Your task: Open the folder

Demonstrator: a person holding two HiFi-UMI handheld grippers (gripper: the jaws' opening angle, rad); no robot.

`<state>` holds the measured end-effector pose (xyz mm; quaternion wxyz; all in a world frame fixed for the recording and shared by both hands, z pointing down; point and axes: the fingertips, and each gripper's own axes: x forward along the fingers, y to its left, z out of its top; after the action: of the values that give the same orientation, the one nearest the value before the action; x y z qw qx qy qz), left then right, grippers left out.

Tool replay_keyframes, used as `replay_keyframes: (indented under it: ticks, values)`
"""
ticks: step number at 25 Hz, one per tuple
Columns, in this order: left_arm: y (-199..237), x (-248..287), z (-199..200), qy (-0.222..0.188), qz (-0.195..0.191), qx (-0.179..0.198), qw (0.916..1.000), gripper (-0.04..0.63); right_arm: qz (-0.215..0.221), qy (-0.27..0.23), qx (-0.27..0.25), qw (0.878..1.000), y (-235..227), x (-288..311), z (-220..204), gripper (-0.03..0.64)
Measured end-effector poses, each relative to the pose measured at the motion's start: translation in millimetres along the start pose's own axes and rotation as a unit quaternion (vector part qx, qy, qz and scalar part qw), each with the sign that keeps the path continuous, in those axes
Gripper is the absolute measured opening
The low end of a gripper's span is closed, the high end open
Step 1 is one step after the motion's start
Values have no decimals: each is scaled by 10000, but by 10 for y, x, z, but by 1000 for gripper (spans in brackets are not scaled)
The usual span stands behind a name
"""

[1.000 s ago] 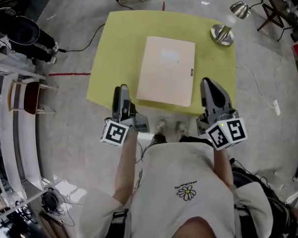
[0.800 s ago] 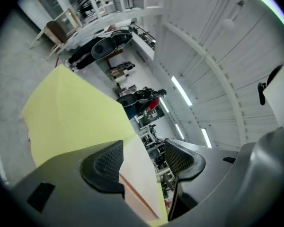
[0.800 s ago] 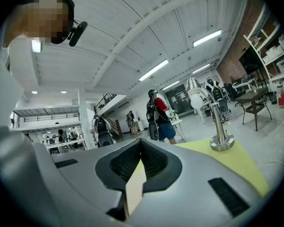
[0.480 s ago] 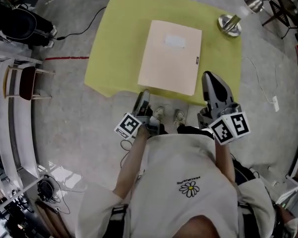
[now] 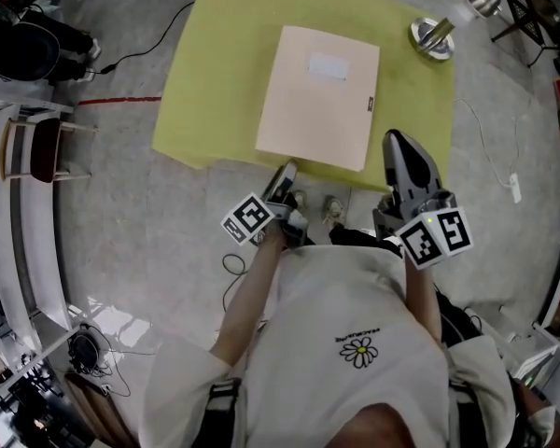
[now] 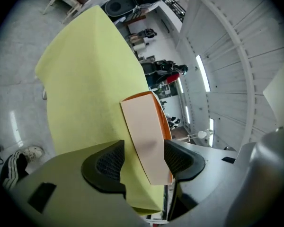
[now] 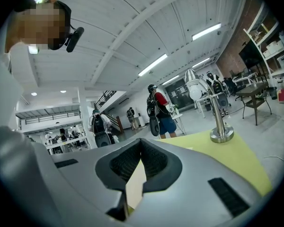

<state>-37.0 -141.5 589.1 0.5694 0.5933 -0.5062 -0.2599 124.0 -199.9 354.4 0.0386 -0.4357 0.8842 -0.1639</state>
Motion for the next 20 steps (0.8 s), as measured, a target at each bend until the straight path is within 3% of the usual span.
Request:
replay_keyframes:
  ticks: [3,8,12,16,20]
  values:
    - [-19,-6,21,-25,7,-360,9993,256,-47,9,18,10000,-14,-12,8,12]
    - [-68,81,-55,324,93,-374,9987,272,-120,6,38,9999,-71,-26,-51,12]
    - [-55,102,-119,472,121,-849,9952,278,-149,15,51,9999,-81,-36,-82,12]
    - [-36,117,-164,663,67,-1058,9921,299,-157,44,52,9999,-94,-44,-109,12]
    - [39,92,-117,557,-126,-1837,9813,299,-166,71,67,9998,-91,-28,-128,12]
